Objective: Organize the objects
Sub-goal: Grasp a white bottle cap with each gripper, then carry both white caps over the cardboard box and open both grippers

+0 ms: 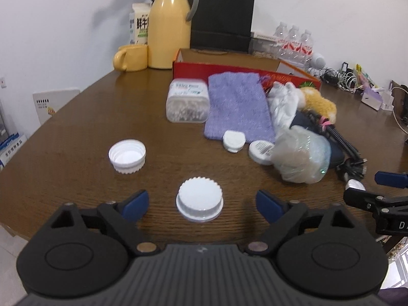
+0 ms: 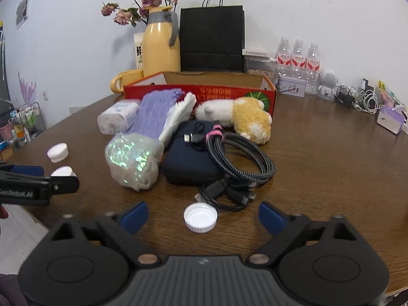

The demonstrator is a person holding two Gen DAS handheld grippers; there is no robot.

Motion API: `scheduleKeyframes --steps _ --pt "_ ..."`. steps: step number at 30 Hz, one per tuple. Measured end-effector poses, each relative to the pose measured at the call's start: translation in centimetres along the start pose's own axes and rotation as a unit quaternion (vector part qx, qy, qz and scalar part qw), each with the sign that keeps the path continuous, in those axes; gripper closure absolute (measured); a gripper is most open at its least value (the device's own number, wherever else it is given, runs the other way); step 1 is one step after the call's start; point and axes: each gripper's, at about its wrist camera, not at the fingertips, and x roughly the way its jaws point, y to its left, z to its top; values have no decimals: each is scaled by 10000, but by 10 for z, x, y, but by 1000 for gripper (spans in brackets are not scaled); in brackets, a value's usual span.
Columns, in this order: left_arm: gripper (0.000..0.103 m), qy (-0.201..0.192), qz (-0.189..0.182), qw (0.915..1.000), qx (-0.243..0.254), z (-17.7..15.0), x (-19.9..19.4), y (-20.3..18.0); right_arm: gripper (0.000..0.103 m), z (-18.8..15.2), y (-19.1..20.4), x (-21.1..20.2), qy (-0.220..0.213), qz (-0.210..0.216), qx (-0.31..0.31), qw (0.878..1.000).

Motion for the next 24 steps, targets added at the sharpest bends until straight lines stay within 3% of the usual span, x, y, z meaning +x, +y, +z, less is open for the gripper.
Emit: scheduleKeyframes --steps 3,6,8,11,24 --pt "19 -87 82 9999 38 0 4 0 30 -4 -1 6 104 -10 33 9999" --pt "37 -159 53 9998 100 0 4 -2 47 -5 -1 7 44 7 18 10000" --pt "63 -191 8 9997 137 0 2 -3 58 -5 -2 7 14 -35 26 10000" --pt "62 -194 -70 9997 129 0 2 -3 75 -5 -4 5 -11 -41 55 10000" --pt "62 -331 -198 9991 180 5 -9 -7 75 -2 -7 -13 -335 68 -5 9994"
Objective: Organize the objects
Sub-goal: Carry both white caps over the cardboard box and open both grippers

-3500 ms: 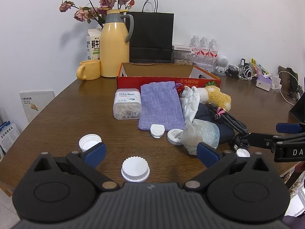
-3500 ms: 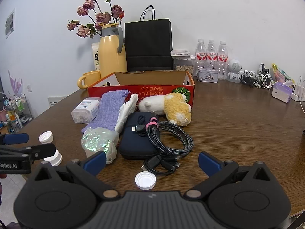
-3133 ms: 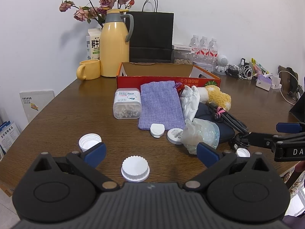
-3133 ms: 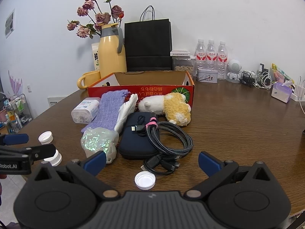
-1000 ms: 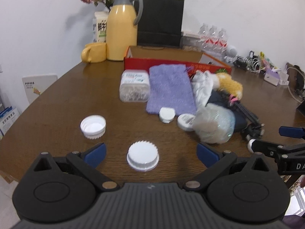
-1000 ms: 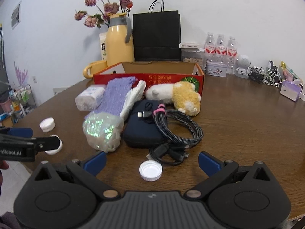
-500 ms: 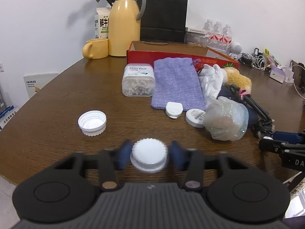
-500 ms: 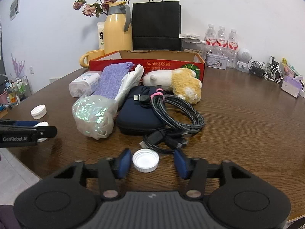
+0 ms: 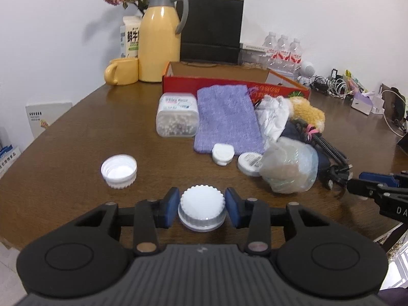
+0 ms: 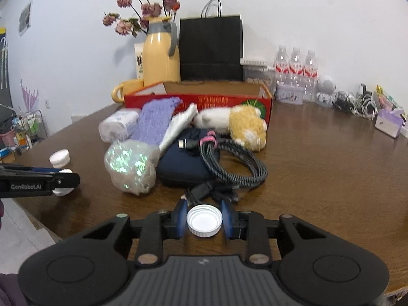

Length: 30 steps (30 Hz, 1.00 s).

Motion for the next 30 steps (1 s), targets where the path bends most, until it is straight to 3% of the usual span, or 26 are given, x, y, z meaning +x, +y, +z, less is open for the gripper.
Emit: scheduleKeyframes --steps 7,18,24,30 --pt "62 -413 -115 9990 119 34 -1 -8 75 27 -1 0 -458 109 -165 9988" --pt "62 -1316 -151 9911 88 125 36 -28 75 122 -8 41 -1342 161 -414 9900" --pt "62 -1290 31 9916 -112 165 90 -39 75 171 -21 92 -1430 158 -317 9891" --pt "62 -1023 318 9936 -356 196 159 -42 75 196 -35 168 -1039 143 -92 9944"
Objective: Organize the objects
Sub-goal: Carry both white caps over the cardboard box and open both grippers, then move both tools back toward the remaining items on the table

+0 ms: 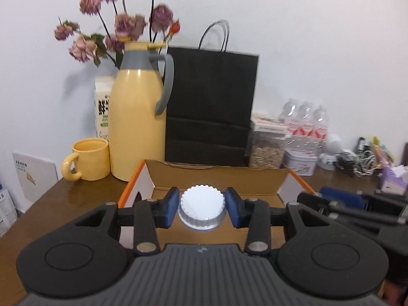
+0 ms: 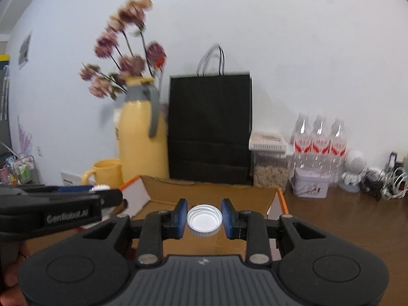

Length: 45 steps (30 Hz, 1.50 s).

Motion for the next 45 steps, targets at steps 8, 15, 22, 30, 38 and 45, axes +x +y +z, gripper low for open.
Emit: scheduleKeyframes --steps 8,15,22,30,38,45 --pt "62 578 325 9978 52 -16 65 4 75 -25 -24 74 769 -63 286 9966" --pt "49 610 235 9978 52 -24 63 6 73 -35 -21 77 899 -93 246 9956" --pt "0 96 315 9994 59 -22 46 2 0 -34 -20 67 793 -128 247 9965" --pt "0 164 359 9992 67 -22 48 1 0 -31 -17 63 730 -224 195 9969" --pt "0 1 269 9996 8 -17 34 1 0 -25 -20 52 550 -288 230 9978" --pt "0 -409 178 9990 47 0 -1 -4 0 -10 -20 21 136 -310 212 9992"
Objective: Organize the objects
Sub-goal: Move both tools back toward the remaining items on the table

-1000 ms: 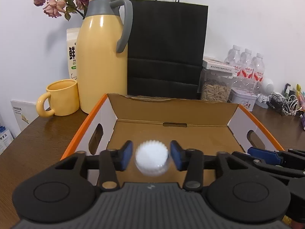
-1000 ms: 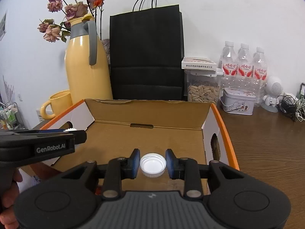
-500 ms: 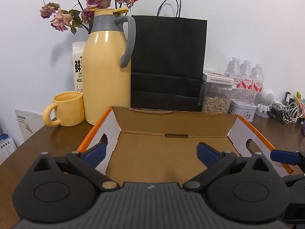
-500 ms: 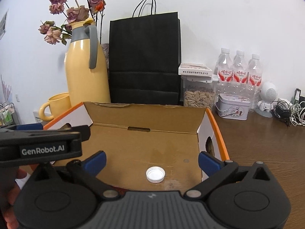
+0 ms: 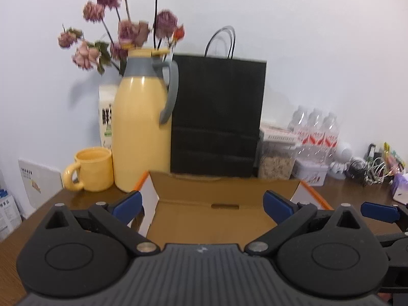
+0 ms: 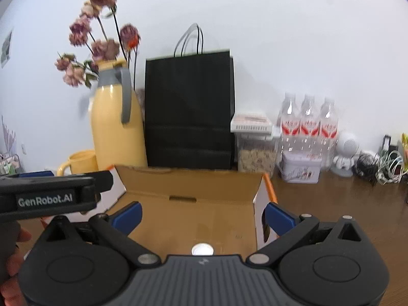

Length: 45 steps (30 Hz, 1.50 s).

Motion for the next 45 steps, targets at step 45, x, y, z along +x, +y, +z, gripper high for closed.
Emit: scheduleKeyframes --steps 45 --pt "0 681 106 9975 161 -109 -208 95 0 -129 26 -210 754 -40 -231 9969"
